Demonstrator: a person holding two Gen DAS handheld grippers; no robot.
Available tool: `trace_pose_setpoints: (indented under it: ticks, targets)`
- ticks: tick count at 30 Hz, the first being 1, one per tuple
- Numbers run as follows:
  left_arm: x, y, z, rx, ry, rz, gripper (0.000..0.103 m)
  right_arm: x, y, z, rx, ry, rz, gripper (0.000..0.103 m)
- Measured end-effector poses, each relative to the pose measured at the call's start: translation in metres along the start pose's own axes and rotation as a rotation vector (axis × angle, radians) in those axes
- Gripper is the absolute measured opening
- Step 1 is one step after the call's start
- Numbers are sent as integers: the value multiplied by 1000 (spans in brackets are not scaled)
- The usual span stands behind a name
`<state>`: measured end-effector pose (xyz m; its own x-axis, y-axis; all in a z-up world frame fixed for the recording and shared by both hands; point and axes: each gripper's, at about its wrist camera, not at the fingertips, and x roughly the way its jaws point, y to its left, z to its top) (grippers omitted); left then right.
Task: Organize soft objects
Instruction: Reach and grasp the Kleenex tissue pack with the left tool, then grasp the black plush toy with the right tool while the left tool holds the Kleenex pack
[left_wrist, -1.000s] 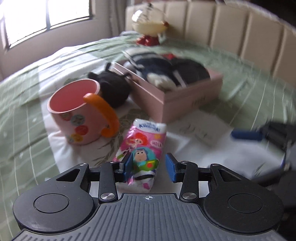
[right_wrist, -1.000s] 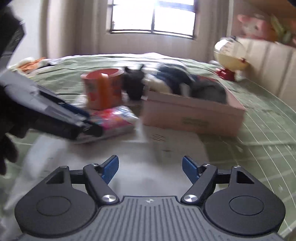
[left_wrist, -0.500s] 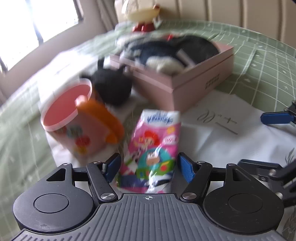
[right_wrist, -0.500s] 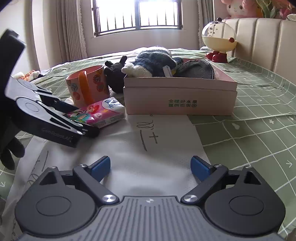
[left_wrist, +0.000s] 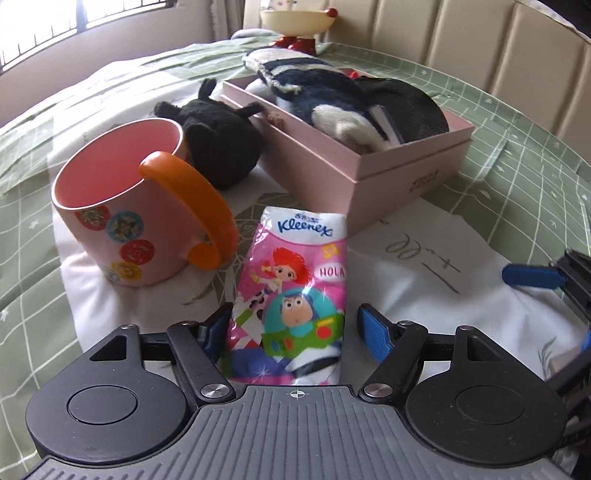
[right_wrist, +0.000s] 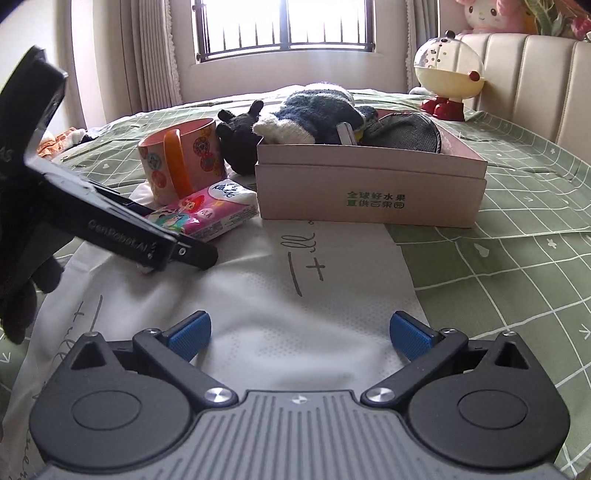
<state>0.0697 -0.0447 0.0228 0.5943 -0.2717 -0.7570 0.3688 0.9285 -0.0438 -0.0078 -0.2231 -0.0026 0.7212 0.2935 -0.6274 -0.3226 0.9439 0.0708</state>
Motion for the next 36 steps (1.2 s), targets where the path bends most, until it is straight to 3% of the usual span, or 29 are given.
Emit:
trace_pose_setpoints:
  ticks: [4, 15, 25, 28, 31, 36]
  targets:
    - [-5, -2, -8, -22, -27, 11, 59, -1, -1, 0, 0, 3, 7, 103]
    - [-35, 11, -34, -113, -55, 21, 56, 5, 5, 5, -56, 70, -12, 103]
    - [-55, 43, -61, -212, -97, 37, 56, 5, 13, 7, -117, 75, -11, 103]
    - [-60, 52, -70, -230, -139, 60, 56, 9, 13, 15, -97, 100, 2, 103]
    - [-58, 58, -78, -242, -177, 49, 56, 12, 18, 28, -74, 108, 12, 91]
    - [-56, 54, -82, -205, -207, 65, 57, -3, 38, 78, -138, -12, 60, 91]
